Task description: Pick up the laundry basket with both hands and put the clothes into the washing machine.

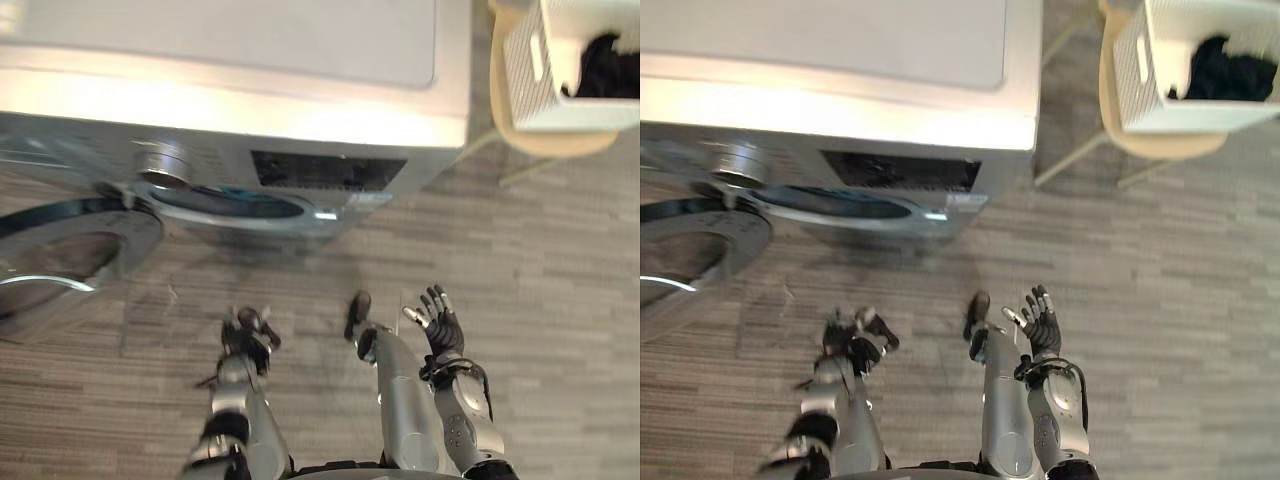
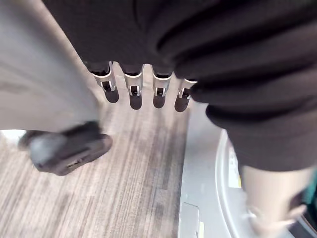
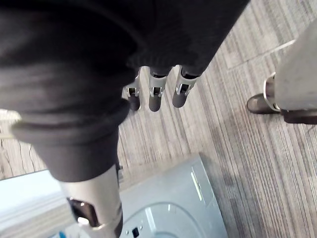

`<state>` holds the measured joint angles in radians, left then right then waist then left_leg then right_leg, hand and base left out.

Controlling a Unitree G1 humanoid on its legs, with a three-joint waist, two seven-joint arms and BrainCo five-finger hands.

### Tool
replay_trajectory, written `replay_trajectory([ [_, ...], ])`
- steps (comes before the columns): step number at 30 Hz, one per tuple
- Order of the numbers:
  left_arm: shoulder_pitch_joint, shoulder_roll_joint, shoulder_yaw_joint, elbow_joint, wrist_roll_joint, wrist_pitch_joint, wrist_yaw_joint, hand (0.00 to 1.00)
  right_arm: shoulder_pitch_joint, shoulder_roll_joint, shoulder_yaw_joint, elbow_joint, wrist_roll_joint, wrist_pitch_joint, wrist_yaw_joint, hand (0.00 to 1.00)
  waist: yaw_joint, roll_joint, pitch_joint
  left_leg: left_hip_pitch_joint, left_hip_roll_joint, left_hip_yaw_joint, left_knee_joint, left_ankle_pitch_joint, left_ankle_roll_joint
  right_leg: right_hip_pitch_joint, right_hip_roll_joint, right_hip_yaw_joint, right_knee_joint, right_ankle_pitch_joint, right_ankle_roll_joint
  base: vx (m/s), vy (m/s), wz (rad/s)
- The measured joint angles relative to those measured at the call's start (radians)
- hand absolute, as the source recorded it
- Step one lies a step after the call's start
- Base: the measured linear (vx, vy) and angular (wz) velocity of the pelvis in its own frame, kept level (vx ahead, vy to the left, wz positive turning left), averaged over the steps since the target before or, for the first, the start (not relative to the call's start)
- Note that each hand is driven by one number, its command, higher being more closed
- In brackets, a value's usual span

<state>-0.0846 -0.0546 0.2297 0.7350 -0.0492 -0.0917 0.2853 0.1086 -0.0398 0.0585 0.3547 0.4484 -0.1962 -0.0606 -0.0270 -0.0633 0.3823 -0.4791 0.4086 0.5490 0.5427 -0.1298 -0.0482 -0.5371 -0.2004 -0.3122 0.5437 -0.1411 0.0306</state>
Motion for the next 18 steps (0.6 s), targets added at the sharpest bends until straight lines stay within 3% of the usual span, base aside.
replay_trajectory([
  [2,0.060,-0.005,-0.040,-0.006,-0.118,-0.035,-0.002,0.00,0.023,0.000,0.014,0.039,-0.027,0.008,-0.001,0.00,0.014,0.009,-0.047,0.077,-0.034,-0.019,-0.067,0.024,-0.024,0.076,-0.015,-0.028,-0.011,-0.022,0.002,0.12,-0.140,0.66],
  [3,0.129,-0.007,-0.104,-0.060,-0.230,-0.065,-0.011,0.00,0.043,-0.001,0.033,0.053,-0.032,0.009,-0.009,0.00,0.017,0.022,-0.087,0.140,-0.064,-0.038,-0.145,0.062,-0.034,0.141,-0.025,-0.060,-0.030,-0.036,0.001,0.13,-0.157,0.56],
  [4,0.142,-0.007,-0.121,-0.072,-0.247,-0.070,-0.016,0.00,0.046,-0.001,0.037,0.053,-0.032,0.009,-0.012,0.00,0.017,0.026,-0.096,0.151,-0.068,-0.039,-0.159,0.070,-0.036,0.150,-0.026,-0.066,-0.034,-0.039,-0.001,0.15,-0.216,0.57],
  [5,0.190,-0.001,-0.210,-0.125,-0.318,-0.084,-0.038,0.00,0.052,0.000,0.042,0.054,-0.031,0.009,-0.026,0.00,0.021,0.040,-0.130,0.191,-0.084,-0.045,-0.234,0.113,-0.061,0.189,-0.023,-0.084,-0.070,-0.040,-0.013,0.11,-0.132,0.32],
  [6,0.217,0.010,-0.278,-0.166,-0.368,-0.093,-0.066,0.00,0.046,0.012,0.036,0.061,-0.031,0.006,-0.033,0.00,0.026,0.036,-0.141,0.198,-0.091,-0.056,-0.211,0.111,-0.053,0.214,-0.028,-0.096,-0.099,-0.024,-0.036,0.17,-0.159,0.17],
  [7,0.232,0.020,-0.357,-0.211,-0.418,-0.095,-0.099,0.00,0.028,0.014,0.026,0.072,-0.031,0.004,-0.045,0.00,0.045,0.040,-0.144,0.187,-0.083,-0.120,-0.027,0.093,-0.037,0.233,-0.032,-0.088,-0.110,-0.016,-0.043,0.11,-0.051,-0.04],
  [8,0.238,0.020,-0.387,-0.231,-0.438,-0.095,-0.112,0.00,0.021,0.013,0.021,0.076,-0.031,0.005,-0.050,0.00,0.044,0.044,-0.146,0.182,-0.080,-0.158,0.053,0.078,-0.036,0.241,-0.031,-0.083,-0.111,-0.013,-0.039,0.06,-0.010,-0.32],
  [9,0.253,0.012,-0.456,-0.300,-0.490,-0.091,-0.144,0.00,0.010,0.014,0.012,0.068,-0.027,0.005,-0.070,0.00,0.041,0.061,-0.156,0.191,-0.094,-0.259,0.169,0.055,-0.071,0.248,-0.019,-0.066,-0.112,0.002,-0.030,0.00,0.041,-0.33],
  [10,0.257,0.009,-0.478,-0.326,-0.501,-0.091,-0.153,0.00,0.006,0.013,0.004,0.063,-0.026,0.005,-0.075,0.00,0.038,0.070,-0.161,0.201,-0.106,-0.299,0.174,0.036,-0.097,0.249,-0.012,-0.061,-0.115,0.007,-0.029,-0.01,0.108,-0.45],
  [11,0.252,0.014,-0.531,-0.361,-0.520,-0.091,-0.165,0.00,0.002,0.014,-0.018,0.060,-0.023,0.004,-0.091,0.00,0.017,0.084,-0.172,0.227,-0.133,-0.367,0.129,-0.001,-0.151,0.254,0.001,-0.049,-0.134,0.022,-0.020,-0.02,0.152,-0.39],
  [12,0.239,0.026,-0.561,-0.381,-0.533,-0.091,-0.180,0.00,-0.009,0.015,-0.040,0.052,-0.017,0.005,-0.107,0.00,-0.006,0.089,-0.192,0.267,-0.153,-0.383,0.039,-0.034,-0.174,0.254,0.008,-0.038,-0.177,0.053,-0.012,-0.02,0.158,-0.33],
  [13,0.236,0.031,-0.573,-0.390,-0.534,-0.091,-0.183,0.00,-0.011,0.022,-0.052,0.036,-0.016,0.004,-0.115,0.00,-0.014,0.094,-0.204,0.291,-0.159,-0.367,-0.019,-0.054,-0.166,0.252,0.014,-0.034,-0.207,0.074,-0.009,-0.03,0.179,-0.40],
  [14,0.221,0.036,-0.583,-0.415,-0.538,-0.092,-0.189,0.00,-0.007,0.035,-0.069,-0.020,-0.014,0.003,-0.129,0.00,-0.030,0.106,-0.214,0.338,-0.165,-0.314,-0.124,-0.093,-0.129,0.239,0.028,-0.017,-0.247,0.117,-0.002,-0.04,0.159,-0.41],
  [15,0.211,0.040,-0.587,-0.430,-0.539,-0.093,-0.192,0.00,-0.001,0.034,-0.084,-0.056,-0.014,0.000,-0.140,0.00,-0.037,0.109,-0.216,0.350,-0.170,-0.291,-0.164,-0.108,-0.115,0.223,0.031,-0.006,-0.251,0.133,0.001,-0.08,0.217,-0.47],
  [16,0.178,0.051,-0.591,-0.437,-0.544,-0.094,-0.194,0.00,0.002,0.054,-0.115,-0.121,-0.016,-0.010,-0.155,0.00,-0.045,0.094,-0.214,0.354,-0.197,-0.272,-0.218,-0.114,-0.090,0.195,0.024,0.017,-0.263,0.164,0.006,-0.12,0.162,-0.40],
  [18,0.149,0.081,-0.592,-0.453,-0.546,-0.092,-0.195,0.00,0.028,0.091,-0.169,-0.206,-0.020,-0.036,-0.187,0.00,-0.046,0.069,-0.216,0.353,-0.219,-0.241,-0.224,-0.106,-0.083,0.187,0.014,0.058,-0.304,0.215,0.021,-0.16,0.148,-0.37],
])
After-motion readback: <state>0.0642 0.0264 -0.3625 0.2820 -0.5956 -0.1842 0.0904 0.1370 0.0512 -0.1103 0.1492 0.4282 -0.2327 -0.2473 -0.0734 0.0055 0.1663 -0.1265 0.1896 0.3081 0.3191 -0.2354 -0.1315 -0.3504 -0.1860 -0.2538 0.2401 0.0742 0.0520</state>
